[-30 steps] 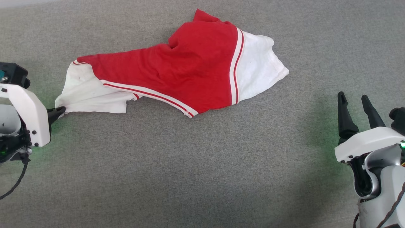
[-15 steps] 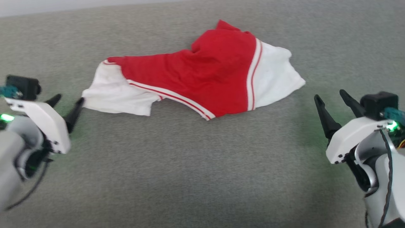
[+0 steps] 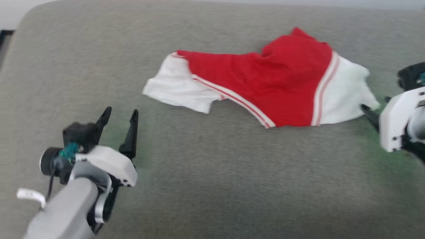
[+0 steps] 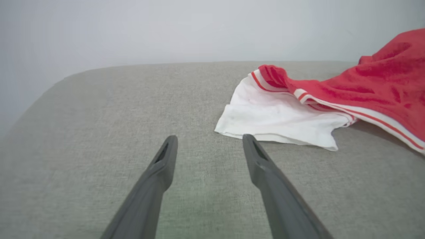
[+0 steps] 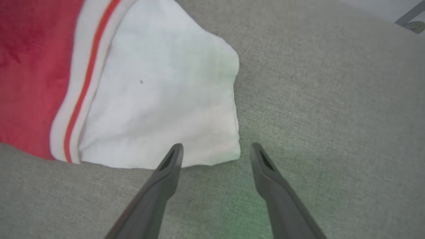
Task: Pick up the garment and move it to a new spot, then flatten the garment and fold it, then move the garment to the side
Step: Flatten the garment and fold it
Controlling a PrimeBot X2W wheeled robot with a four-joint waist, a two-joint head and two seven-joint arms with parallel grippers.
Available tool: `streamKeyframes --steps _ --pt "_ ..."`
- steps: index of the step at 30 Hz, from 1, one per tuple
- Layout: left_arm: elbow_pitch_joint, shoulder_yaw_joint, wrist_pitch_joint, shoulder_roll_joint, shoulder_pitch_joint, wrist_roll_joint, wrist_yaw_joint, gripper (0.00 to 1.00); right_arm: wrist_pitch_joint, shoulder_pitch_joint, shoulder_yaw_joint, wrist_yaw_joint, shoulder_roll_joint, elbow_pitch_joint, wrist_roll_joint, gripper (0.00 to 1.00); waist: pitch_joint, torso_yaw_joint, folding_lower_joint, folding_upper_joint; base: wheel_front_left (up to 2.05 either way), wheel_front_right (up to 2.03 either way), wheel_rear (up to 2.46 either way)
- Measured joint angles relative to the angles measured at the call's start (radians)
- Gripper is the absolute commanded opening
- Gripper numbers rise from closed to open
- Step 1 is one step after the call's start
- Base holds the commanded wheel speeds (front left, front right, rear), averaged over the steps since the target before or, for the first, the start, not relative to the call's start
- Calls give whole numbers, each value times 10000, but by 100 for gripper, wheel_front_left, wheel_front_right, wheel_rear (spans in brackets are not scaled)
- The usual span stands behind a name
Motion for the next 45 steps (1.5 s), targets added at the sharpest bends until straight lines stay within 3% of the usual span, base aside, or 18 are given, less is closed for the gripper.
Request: streamKeyframes --steps 5,8,17,18,19,20,21,30,34,45 --pt "-976 2245 -2 -1150 1514 1988 -40 100 1528 -253 6 0 -629 514 669 100 70 669 0 0 0 0 0" --pt "-1402 3436 -2 -1854 2227 2788 -318 100 2282 -506 40 0 -788 690 815 100 170 957 0 0 0 0 0" --pt "-1411 5480 -2 -3411 2925 4288 -1684 100 3695 -1058 -119 17 -917 1070 663 100 613 1337 0 0 0 0 0" --pt "-1386 5639 -2 -3567 2924 4426 -1814 100 3707 -1069 -178 31 -913 1095 627 83 652 1363 0 0 0 0 0" --pt "-1361 5783 -2 -3682 2926 4594 -1948 100 3703 -1074 -226 31 -905 1103 589 48 686 1382 0 0 0 0 0" --pt "-1346 5954 -2 -3810 2926 4706 -2063 100 3657 -1077 -261 29 -905 1110 562 30 720 1392 0 1 0 0 0" --pt "-1340 6115 -2 -3921 2926 4786 -2174 100 3593 -1081 -295 29 -903 1116 522 0 748 1390 1 0 0 0 0" --pt "-1193 7106 -2 -4527 3025 5519 -2943 100 2153 -734 -809 31 -759 947 157 0 745 1092 0 0 0 0 0" --pt "-1193 7465 -4 -4706 3084 5829 -3177 100 1664 24 -1436 27 -1078 489 128 0 646 854 0 0 0 0 0" --pt "-1534 8013 -2 -4915 3313 6381 -3590 100 1406 3318 -4874 2 -746 -1204 -102 0 398 99 0 0 0 0 0"
